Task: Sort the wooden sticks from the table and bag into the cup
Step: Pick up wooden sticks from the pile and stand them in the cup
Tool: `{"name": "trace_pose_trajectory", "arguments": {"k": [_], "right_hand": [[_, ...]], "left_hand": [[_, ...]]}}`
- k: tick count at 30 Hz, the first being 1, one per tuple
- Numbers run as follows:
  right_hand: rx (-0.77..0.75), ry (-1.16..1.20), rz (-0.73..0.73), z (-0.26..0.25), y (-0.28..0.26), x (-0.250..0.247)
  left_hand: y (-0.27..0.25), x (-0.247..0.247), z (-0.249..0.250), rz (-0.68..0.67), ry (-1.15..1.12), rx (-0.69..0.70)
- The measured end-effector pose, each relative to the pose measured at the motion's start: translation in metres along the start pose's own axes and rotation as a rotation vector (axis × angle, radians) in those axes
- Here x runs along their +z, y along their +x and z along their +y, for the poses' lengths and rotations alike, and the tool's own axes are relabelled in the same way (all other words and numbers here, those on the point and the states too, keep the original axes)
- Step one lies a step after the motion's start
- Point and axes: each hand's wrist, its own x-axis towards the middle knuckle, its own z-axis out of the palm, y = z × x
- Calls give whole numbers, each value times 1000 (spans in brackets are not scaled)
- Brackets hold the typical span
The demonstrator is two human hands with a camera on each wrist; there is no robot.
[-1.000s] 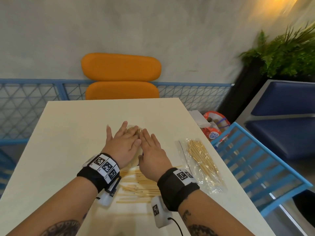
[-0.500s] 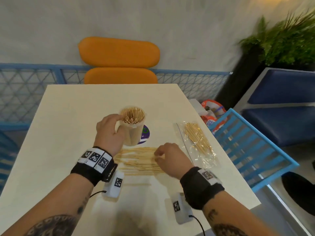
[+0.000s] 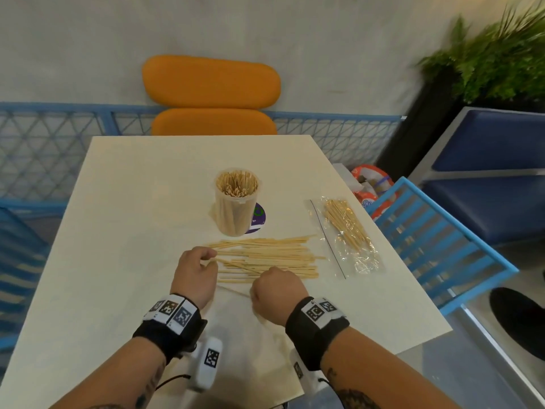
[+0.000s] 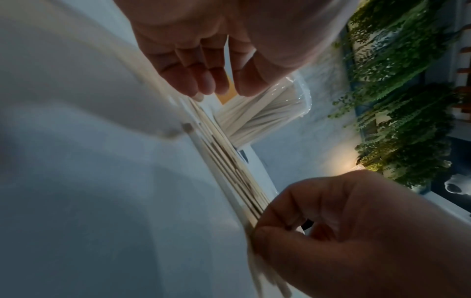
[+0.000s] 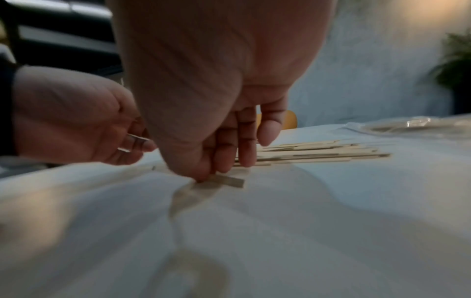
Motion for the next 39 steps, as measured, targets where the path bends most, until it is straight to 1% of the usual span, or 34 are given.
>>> {"name": "trace_pose_trajectory", "arguments": {"k": [3, 4, 6, 8, 10, 12, 14, 15, 16, 18, 19, 21, 23, 25, 28, 31, 34, 36, 39], "right_hand": [[11, 42, -76, 9, -4, -2], [22, 82, -77, 14, -5, -3], [53, 203, -9, 26, -9, -5], [103, 347, 103, 35, -10, -5], [155, 490, 177, 38, -10, -8], [170, 557, 201, 36, -8, -11], [143, 546, 200, 34, -5, -12], [136, 548, 200, 36, -3, -11], [136, 561, 196, 39, -1, -11], [154, 533, 195, 50, 5, -11], [164, 459, 186, 57, 8, -11], [176, 276, 110, 67, 15, -9], [158, 132, 53, 70, 22, -7], [124, 67, 54, 70, 25, -5], [129, 67, 75, 71, 26, -4], [157, 80, 78, 74, 25, -9], [195, 73, 56, 81, 25, -18], [237, 95, 39, 86, 22, -25], [318, 195, 33, 94, 20, -33]], "left_hand": [[-3, 3, -4, -17, 13, -2], [-2, 4, -5, -22, 15, -2], [-3, 7, -2, -30, -2, -10], [-5, 14, 4, -46, -68, -33], [-9, 26, 13, -109, -246, -68], [-14, 40, 25, -219, -418, -115], [-15, 51, 33, -294, -478, -148], [-15, 54, 36, -300, -512, -168], [-13, 56, 37, -282, -541, -187], [-8, 57, 38, -196, -577, -203], [-5, 55, 37, -154, -587, -211], [-2, 51, 36, -107, -606, -230], [-2, 48, 35, -99, -639, -256], [-4, 46, 33, -94, -652, -263], [-4, 41, 31, -81, -633, -240], [-3, 34, 31, -72, -650, -250], [-3, 31, 35, -72, -648, -239], [-3, 32, 39, -88, -648, -225], [-4, 39, 46, -124, -643, -221]]}}
